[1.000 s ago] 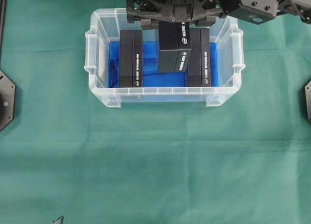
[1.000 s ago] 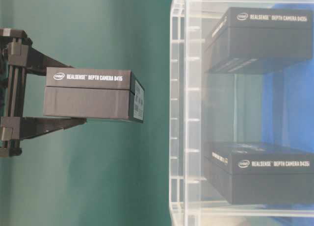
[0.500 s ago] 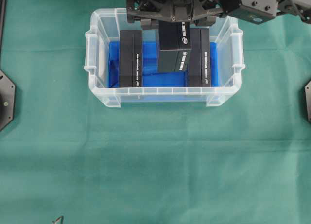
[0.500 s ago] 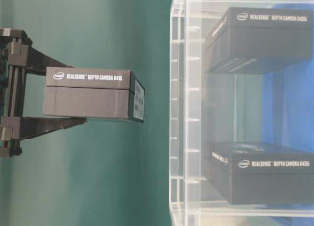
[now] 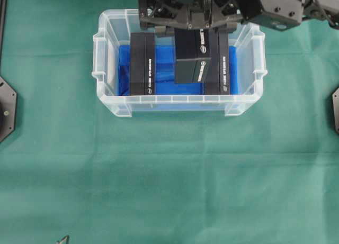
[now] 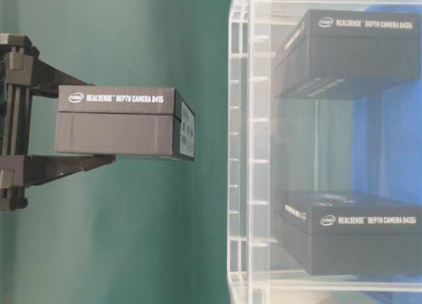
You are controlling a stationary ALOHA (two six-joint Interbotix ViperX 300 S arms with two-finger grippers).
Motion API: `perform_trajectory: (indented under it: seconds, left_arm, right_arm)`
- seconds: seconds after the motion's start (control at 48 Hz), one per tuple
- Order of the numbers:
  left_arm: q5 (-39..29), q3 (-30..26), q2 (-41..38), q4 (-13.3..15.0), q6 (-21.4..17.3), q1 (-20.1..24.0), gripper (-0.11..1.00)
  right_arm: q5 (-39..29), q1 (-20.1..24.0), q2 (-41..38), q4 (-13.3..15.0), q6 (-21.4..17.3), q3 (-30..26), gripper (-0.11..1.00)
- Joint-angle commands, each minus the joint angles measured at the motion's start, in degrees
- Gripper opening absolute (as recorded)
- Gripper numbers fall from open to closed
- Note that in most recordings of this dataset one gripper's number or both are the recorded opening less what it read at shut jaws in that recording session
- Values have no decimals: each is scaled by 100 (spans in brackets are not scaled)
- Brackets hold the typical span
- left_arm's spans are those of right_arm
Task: Take the box out of the case with the right arm.
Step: 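Lift the middle box straight up out of the case, then carry the box toward the front of the case and lower it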
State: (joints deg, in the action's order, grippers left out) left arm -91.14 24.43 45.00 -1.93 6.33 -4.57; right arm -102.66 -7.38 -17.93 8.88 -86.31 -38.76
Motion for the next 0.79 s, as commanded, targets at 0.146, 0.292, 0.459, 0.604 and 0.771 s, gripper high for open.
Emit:
perform_trajectory:
  seconds: [0.146, 0.292, 0.459, 0.604, 0.771]
  left_arm:
    - [18, -141, -18, 9, 0, -9, 0]
    - [26, -141, -18, 9, 0, -9, 0]
    - [26, -141, -18, 9, 0, -18, 0]
    - [18, -141, -18, 9, 0, -9, 0]
    - [18, -141, -18, 9, 0, -9, 0]
  right_arm:
    - [-97, 448, 264, 105, -325, -176, 65]
    - [-185, 861, 264, 176, -721, -176, 65]
    - [-211, 1380, 255, 281, -1283, -176, 65]
    - [-211, 1854, 229, 316, -1740, -185, 65]
    - [-211, 2347, 220, 325, -2259, -176, 65]
